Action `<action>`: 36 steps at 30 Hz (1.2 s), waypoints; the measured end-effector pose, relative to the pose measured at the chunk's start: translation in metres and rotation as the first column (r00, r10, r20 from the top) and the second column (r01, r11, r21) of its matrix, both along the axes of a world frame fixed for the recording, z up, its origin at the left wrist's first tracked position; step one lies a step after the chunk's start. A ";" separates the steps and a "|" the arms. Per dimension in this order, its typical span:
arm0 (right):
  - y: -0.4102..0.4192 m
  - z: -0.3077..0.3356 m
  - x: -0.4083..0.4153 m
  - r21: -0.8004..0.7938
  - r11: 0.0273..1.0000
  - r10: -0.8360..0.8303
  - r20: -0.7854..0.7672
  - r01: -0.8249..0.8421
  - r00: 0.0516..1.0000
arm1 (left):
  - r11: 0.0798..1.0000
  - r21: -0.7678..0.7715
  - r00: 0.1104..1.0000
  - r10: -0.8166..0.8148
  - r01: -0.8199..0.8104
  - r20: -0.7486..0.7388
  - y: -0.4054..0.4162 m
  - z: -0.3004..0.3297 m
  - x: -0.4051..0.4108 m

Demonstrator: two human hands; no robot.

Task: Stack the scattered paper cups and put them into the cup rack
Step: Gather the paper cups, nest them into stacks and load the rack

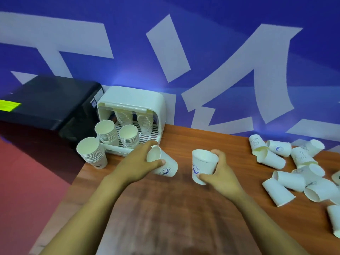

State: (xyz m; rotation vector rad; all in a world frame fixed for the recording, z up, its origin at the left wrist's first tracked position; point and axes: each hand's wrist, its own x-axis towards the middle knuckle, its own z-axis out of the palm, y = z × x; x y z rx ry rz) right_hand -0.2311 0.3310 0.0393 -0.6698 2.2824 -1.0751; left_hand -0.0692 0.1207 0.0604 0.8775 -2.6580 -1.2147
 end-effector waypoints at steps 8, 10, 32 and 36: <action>-0.021 -0.008 0.018 0.006 1.000 -0.007 0.005 0.007 1.000 | 1.000 -0.022 1.000 0.018 -0.018 0.023 -0.019 0.003 0.013; -0.028 -0.006 0.023 0.021 1.000 -0.020 0.004 0.020 1.000 | 1.000 -0.025 1.000 0.005 -0.005 0.027 -0.029 0.004 0.016; -0.238 0.003 0.076 -0.033 0.998 0.053 -0.209 -0.062 0.976 | 0.995 -0.088 0.997 -0.050 0.045 -0.057 -0.212 0.018 0.046; -0.264 0.000 0.076 -0.072 0.996 0.039 -0.219 -0.056 0.975 | 0.989 -0.149 0.999 0.014 -0.019 -0.035 -0.234 0.017 0.046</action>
